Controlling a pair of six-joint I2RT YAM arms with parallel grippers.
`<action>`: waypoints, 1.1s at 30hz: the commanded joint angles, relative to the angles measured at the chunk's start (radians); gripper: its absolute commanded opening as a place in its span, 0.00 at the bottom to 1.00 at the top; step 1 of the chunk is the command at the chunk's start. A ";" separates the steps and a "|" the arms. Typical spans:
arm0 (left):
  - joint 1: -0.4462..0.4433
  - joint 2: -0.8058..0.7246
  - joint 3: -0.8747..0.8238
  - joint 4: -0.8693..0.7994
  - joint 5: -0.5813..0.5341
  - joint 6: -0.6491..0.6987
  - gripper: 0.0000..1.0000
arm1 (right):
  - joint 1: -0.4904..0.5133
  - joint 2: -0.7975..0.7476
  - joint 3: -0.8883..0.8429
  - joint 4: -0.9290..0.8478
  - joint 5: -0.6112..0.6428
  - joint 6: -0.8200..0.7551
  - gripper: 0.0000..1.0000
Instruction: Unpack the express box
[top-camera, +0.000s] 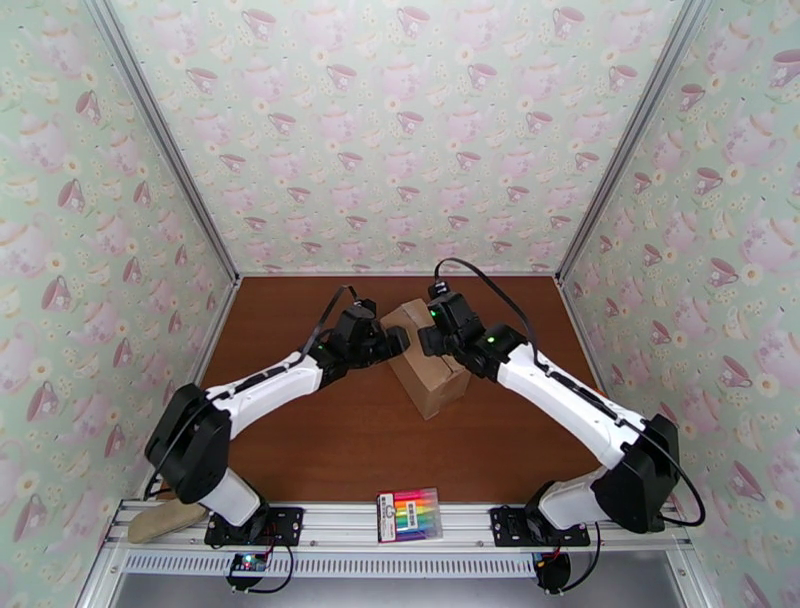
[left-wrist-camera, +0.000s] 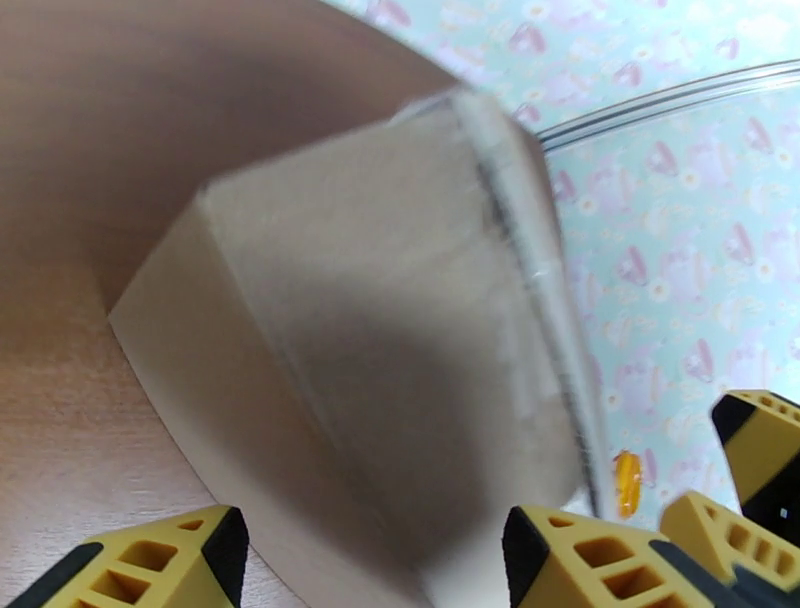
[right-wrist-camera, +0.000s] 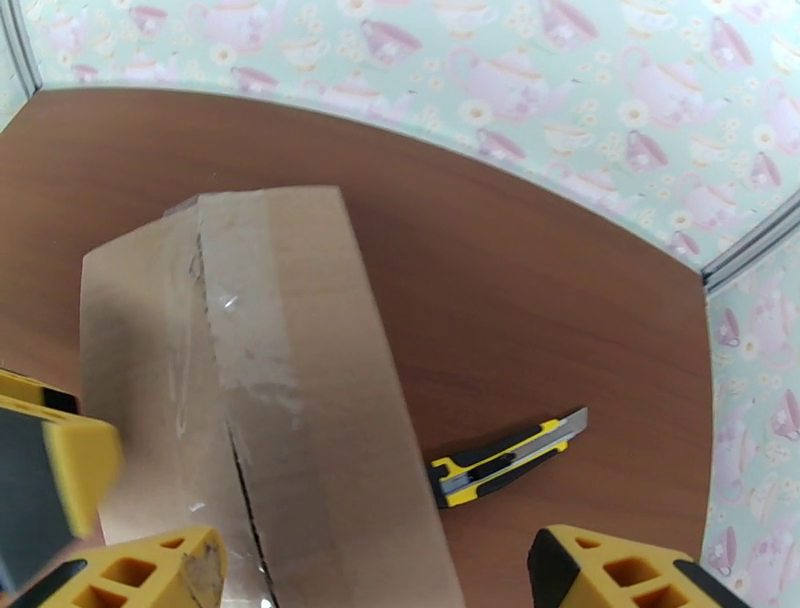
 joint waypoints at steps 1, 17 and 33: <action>-0.009 0.037 0.033 -0.051 -0.029 -0.006 0.73 | 0.001 0.020 -0.012 0.010 -0.027 -0.004 0.85; -0.008 0.048 -0.020 -0.124 -0.083 -0.017 0.71 | 0.001 0.107 -0.030 0.008 0.089 -0.026 0.84; -0.001 0.064 -0.061 -0.148 -0.099 -0.019 0.70 | -0.047 0.080 0.000 -0.043 0.236 -0.009 0.83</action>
